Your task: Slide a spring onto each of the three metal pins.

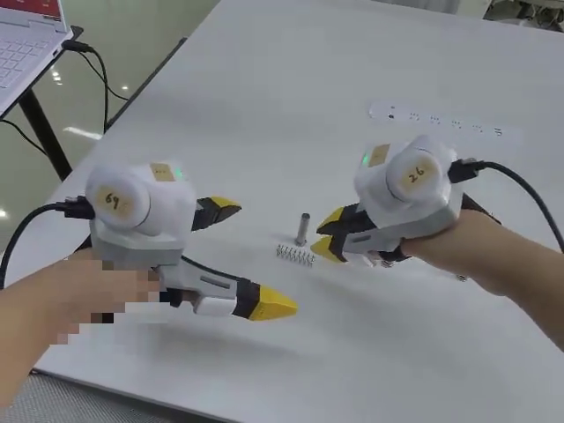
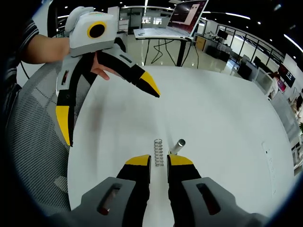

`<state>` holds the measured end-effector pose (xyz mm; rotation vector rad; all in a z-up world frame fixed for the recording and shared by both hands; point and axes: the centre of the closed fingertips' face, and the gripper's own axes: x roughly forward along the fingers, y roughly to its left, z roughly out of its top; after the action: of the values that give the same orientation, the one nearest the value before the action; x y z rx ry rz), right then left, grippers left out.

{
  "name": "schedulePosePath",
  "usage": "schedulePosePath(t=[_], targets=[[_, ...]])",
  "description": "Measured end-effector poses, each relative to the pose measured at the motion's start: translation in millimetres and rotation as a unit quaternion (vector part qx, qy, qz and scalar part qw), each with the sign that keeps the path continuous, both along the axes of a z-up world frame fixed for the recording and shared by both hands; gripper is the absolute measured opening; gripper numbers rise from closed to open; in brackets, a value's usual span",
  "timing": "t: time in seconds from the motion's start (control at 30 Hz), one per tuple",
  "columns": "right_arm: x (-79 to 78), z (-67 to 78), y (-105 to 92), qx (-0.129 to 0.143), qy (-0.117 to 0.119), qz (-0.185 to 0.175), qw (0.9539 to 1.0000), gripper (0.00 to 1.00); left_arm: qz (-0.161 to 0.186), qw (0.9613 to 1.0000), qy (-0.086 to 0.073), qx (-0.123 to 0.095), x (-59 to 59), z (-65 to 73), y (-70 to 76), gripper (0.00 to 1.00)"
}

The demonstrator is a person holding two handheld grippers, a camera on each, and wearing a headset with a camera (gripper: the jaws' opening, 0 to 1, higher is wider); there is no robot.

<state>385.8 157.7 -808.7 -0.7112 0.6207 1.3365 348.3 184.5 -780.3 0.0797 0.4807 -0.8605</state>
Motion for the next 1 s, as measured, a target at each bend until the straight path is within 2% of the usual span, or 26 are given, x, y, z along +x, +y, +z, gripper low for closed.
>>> schedulePosePath(t=[0.33, 0.77, 0.87, 1.0], targets=[[1.7, -29.4, 9.2, -0.027, 0.016, 0.001, 0.9995, 0.10, 0.000, 0.9999, 0.006, 0.008, -4.1, -4.3, 2.8, 0.94], [4.7, -57.1, 4.5, -0.059, 0.027, -0.007, 0.9979, 0.08, -0.003, 0.9999, 0.014, 0.009, -5.5, -7.4, 3.4, 0.94], [6.1, -57.7, 9.0, -0.045, 0.036, -0.018, 0.9982, 0.08, -0.009, 0.9998, 0.016, 0.011, -6.0, -7.9, 2.5, 0.94], [5.2, -51.7, 4.3, -0.040, 0.026, -0.009, 0.9988, 0.08, -0.017, 0.9995, 0.020, 0.015, -5.6, -9.0, 1.2, 0.93]])
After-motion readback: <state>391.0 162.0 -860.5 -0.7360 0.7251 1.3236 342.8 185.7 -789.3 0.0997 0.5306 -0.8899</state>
